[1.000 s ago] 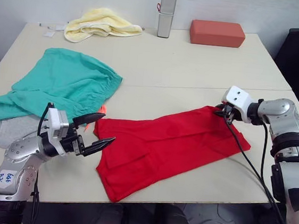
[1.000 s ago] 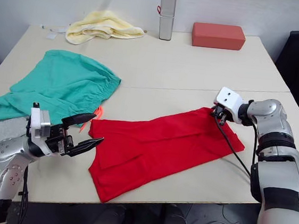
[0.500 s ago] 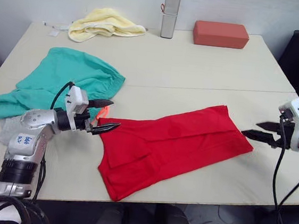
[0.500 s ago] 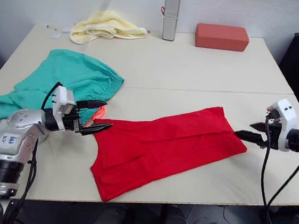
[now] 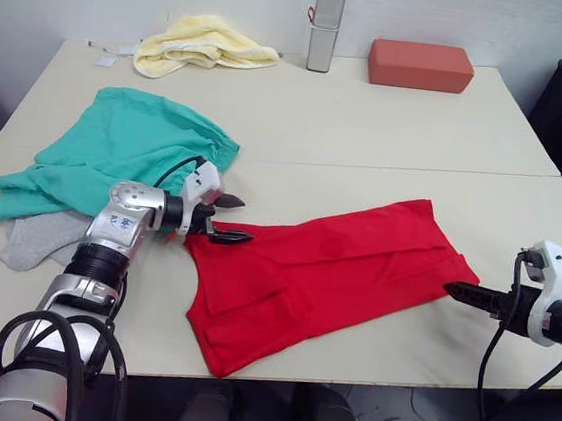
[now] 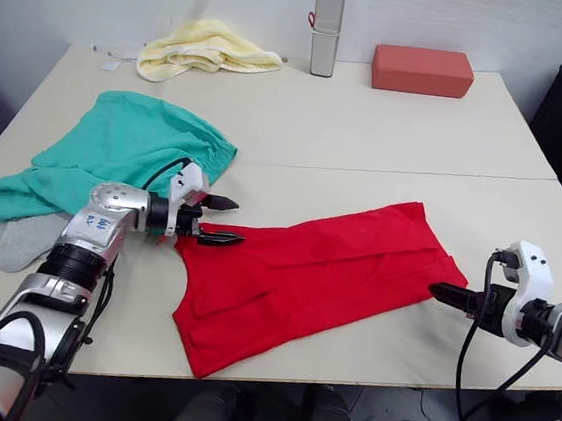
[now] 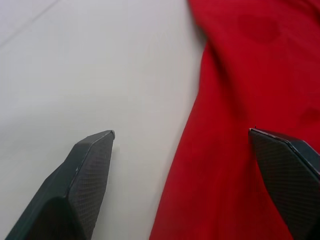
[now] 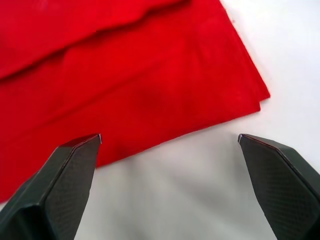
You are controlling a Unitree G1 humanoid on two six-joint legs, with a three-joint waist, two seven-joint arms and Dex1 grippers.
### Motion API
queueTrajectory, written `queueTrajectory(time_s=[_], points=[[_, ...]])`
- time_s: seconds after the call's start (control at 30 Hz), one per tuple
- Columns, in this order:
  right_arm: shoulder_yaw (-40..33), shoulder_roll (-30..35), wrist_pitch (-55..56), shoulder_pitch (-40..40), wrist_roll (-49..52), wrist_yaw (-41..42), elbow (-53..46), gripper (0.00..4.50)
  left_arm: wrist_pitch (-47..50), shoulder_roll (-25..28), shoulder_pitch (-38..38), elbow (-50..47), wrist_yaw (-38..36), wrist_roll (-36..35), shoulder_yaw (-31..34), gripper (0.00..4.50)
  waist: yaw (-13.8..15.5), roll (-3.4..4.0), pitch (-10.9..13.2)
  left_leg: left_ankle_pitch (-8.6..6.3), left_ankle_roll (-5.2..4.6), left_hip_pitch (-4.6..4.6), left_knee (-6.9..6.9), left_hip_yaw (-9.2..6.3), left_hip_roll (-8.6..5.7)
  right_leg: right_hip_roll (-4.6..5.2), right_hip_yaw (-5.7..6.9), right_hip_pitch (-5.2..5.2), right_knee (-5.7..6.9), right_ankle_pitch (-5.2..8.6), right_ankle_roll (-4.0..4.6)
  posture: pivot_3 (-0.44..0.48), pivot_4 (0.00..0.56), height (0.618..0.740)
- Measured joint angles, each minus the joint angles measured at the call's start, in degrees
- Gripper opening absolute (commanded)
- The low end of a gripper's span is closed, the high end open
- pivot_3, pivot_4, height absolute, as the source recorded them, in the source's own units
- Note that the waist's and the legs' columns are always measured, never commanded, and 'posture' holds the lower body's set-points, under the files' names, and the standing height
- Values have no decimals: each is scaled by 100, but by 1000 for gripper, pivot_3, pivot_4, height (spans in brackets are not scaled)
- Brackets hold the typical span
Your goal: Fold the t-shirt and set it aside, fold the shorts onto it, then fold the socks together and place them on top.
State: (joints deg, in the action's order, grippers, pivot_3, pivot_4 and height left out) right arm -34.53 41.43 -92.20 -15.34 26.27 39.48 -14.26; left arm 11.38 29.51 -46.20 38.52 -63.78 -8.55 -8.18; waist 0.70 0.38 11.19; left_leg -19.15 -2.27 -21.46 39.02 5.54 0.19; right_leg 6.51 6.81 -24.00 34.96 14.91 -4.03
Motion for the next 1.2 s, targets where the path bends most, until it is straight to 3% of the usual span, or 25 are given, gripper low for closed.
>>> queueTrajectory(time_s=[0.3,0.4,0.5,0.6,0.8,0.97,1.2], points=[[-318,-382,-1,13,573,-1006,-101,4475,518,64,-237,104,-244,197,-92,4500,-9,-22,-13,4,-5,6,0,1,-1,0,-5,2,2,-1,-3,0,150,740],[-316,-725,1,-228,451,-1363,-76,4500,883,107,-233,58,-456,196,-96,3888,-84,-55,-34,3,-6,27,-1,1,0,0,-7,25,-2,-1,-3,0,150,740],[-178,-838,16,-424,351,-1559,23,4500,1125,99,-215,-5,-589,192,-121,2965,-94,-87,-54,-1,-8,32,-1,-1,1,3,-10,28,-12,-2,-4,0,150,740],[-148,-944,106,-543,261,-1679,126,3879,1346,112,-111,-216,-652,186,-126,2039,-96,-103,-65,-6,-4,30,-2,-4,4,3,-11,27,-10,-2,-4,0,150,740],[-9,-1098,494,-619,171,-1784,335,1725,1778,327,278,-734,-687,61,27,50,-169,-102,-67,-8,1,29,-11,-3,7,2,-12,22,-11,-1,-3,0,150,740],[336,-1073,1045,-615,190,-1620,576,30,2221,391,634,-1273,-575,-173,212,0,-219,-100,-66,-7,1,23,-16,-1,5,2,-13,16,-13,-1,-3,0,150,740],[1436,-321,2450,-820,-159,-1126,1471,30,3280,467,1580,-2745,-222,-751,516,0,-220,-91,-61,-7,0,19,-15,0,4,2,-15,14,-19,-1,-4,0,150,740]])
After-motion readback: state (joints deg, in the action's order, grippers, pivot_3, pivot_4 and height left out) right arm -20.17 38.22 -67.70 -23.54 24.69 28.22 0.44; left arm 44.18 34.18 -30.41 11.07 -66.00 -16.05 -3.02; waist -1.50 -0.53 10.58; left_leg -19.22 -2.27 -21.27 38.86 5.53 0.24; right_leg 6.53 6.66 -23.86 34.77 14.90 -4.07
